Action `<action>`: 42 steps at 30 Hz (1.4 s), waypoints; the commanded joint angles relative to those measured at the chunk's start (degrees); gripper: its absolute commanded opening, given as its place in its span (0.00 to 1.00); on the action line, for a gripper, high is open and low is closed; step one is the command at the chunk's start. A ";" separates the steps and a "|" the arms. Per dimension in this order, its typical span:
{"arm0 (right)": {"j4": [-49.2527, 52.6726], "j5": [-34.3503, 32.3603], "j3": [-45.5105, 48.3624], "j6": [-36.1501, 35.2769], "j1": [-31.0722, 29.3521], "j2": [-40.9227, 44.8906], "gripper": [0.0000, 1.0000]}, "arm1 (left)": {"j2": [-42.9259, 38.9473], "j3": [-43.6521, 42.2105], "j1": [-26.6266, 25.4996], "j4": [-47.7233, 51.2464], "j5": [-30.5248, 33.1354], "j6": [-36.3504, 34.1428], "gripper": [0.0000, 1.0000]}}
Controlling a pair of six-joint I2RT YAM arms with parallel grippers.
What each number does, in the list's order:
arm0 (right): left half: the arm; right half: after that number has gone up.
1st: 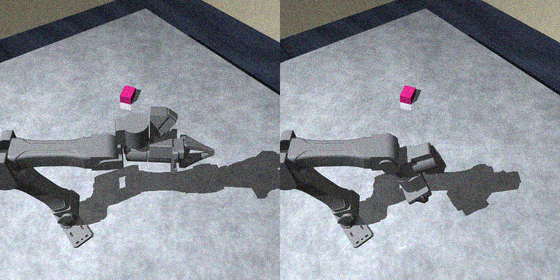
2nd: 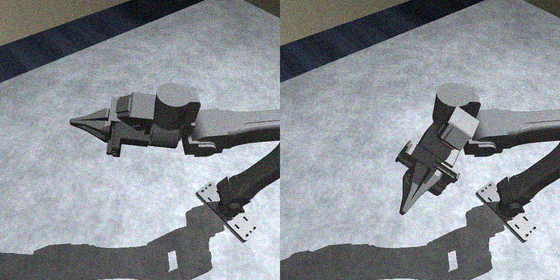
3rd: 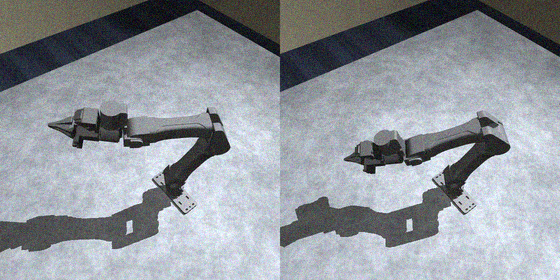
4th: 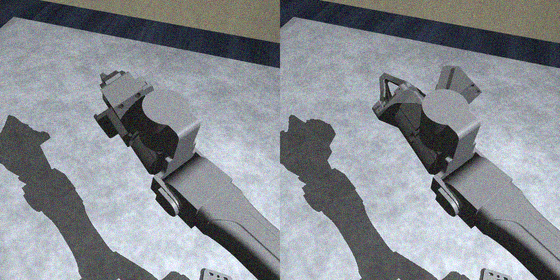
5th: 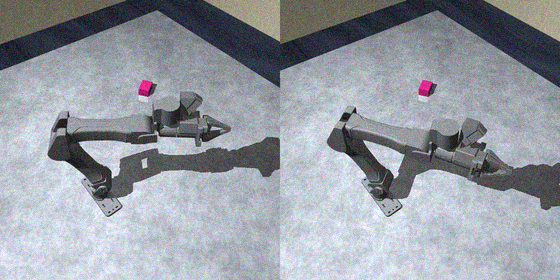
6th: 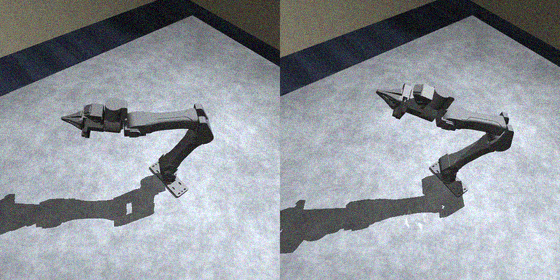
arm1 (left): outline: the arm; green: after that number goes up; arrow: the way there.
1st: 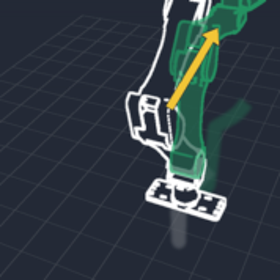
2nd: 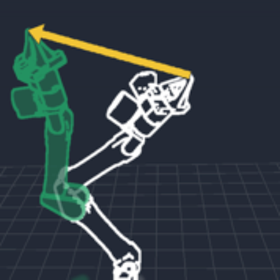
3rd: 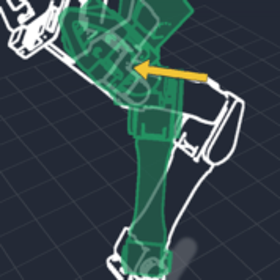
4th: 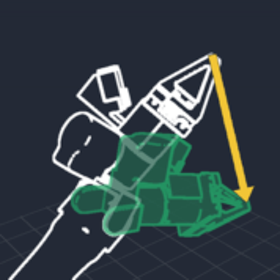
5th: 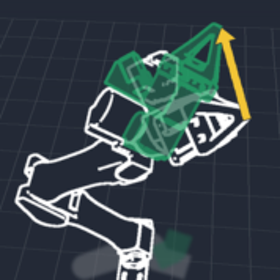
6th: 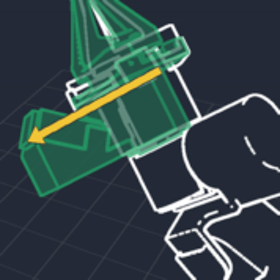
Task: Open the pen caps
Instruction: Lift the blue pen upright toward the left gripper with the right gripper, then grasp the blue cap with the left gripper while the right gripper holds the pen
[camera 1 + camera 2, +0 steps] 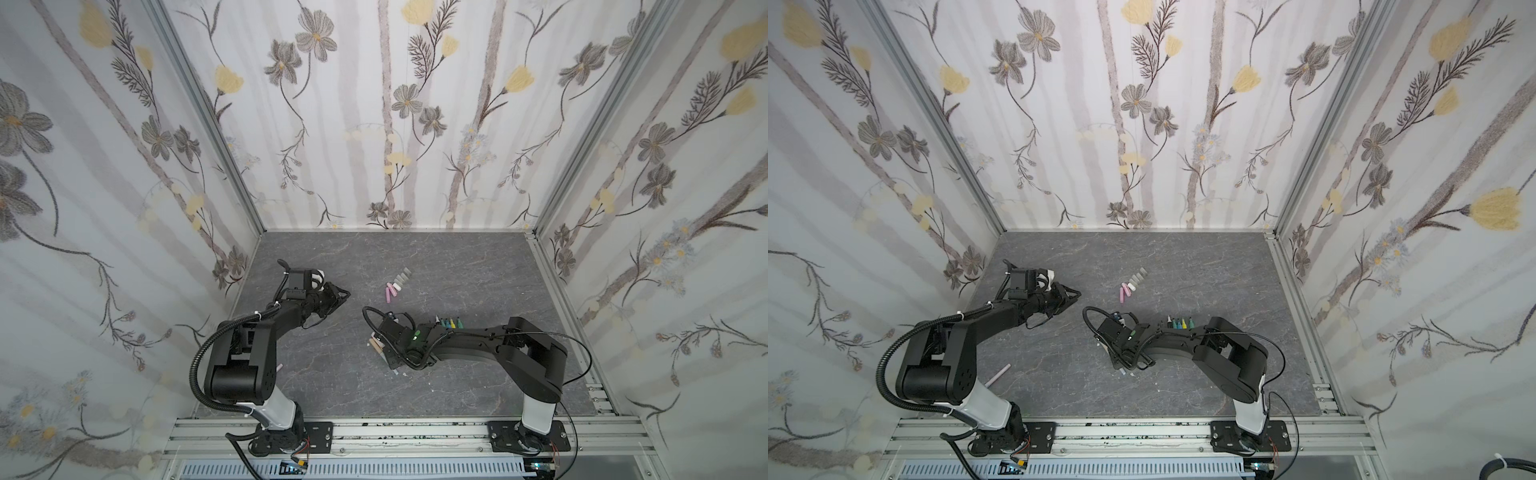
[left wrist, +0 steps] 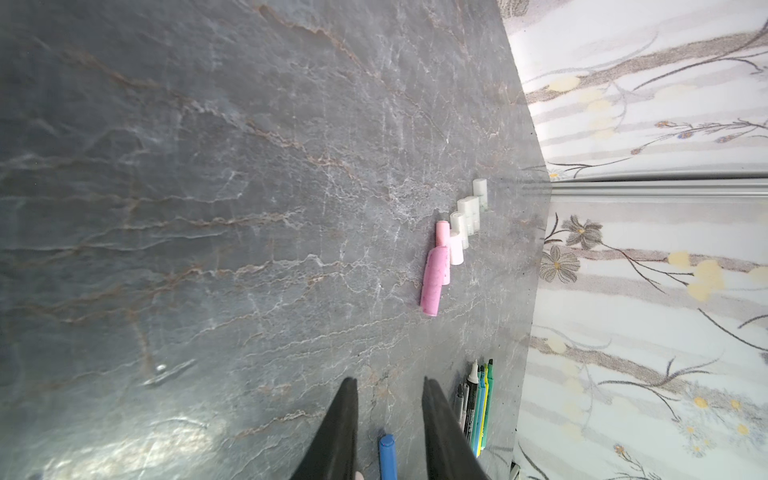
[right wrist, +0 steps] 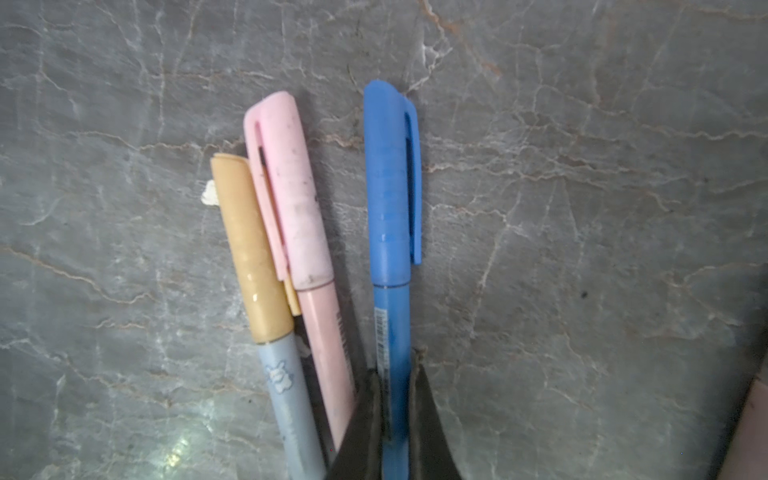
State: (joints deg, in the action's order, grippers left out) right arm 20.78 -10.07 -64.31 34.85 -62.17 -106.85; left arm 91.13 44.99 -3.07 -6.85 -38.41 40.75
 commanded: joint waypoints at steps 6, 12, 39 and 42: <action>2.34 2.71 3.96 -4.09 5.81 10.30 0.00 | -3.35 3.49 -4.97 4.80 -3.54 -0.95 0.27; -0.86 7.84 7.61 -8.65 11.55 20.34 0.00 | -3.99 6.67 -15.21 1.29 -3.85 4.09 0.29; -3.77 13.81 5.08 -11.47 20.26 20.93 0.00 | 5.83 12.21 -28.83 -8.75 1.36 13.66 0.32; -3.81 13.94 4.99 -11.65 20.31 20.89 0.00 | 7.11 13.59 -29.10 -7.99 1.66 13.32 0.34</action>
State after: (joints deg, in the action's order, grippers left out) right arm 18.35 3.03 -58.76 23.97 -41.82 -85.84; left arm 97.51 57.39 -32.01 -13.85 -37.47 54.17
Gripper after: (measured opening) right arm 0.076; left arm 0.336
